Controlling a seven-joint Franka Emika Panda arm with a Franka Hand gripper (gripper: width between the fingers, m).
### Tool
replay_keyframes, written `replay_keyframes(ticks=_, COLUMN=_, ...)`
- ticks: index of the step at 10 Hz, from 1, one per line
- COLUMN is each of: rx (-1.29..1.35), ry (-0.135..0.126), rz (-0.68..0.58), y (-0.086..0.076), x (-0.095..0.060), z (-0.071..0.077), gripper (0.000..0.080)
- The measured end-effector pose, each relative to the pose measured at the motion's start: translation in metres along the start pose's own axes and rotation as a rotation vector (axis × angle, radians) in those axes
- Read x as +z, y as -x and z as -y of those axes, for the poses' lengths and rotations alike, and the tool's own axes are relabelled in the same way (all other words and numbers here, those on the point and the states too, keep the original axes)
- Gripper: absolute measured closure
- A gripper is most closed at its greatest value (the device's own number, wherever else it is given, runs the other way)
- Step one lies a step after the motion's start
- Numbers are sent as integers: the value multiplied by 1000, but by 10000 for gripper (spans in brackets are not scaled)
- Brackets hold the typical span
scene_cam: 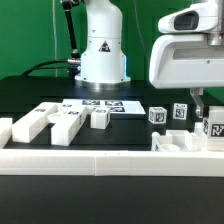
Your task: Assemble chair
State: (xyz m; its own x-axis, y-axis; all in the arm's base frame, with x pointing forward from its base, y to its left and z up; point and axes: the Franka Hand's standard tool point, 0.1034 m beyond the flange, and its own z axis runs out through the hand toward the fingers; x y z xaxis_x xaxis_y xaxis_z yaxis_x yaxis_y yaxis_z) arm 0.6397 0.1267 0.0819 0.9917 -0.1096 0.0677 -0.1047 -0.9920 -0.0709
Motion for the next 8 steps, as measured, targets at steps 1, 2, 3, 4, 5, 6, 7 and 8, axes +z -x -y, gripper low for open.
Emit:
replay_keyframes(ticks=1, rx=112, ry=0, rz=0, y=0, x=0, z=-1, gripper=511)
replay_keyframes(ticks=2, rx=190, ry=-1, rz=-2, y=0, x=0, z=-1, gripper=511)
replay_keyframes(ticks=3, rx=329, ry=0, rz=-3, y=0, x=1, z=-2, gripper=511)
replay_keyframes(ticks=4, rx=464, ry=-3, rz=-5, y=0, x=1, z=-3, gripper=511)
replay_keyframes(ticks=5, rx=561, ry=-6, rz=-6, y=0, x=1, z=-4, gripper=511)
replay_keyframes(ticks=6, rx=650, ry=-4, rz=-4, y=0, x=1, z=-4, gripper=510)
replay_keyframes(ticks=7, rx=767, ry=-1, rz=-3, y=1, x=1, z=-3, gripper=509)
replay_keyframes(ticks=8, rx=848, ry=-4, rz=-4, y=1, x=1, z=-4, gripper=509)
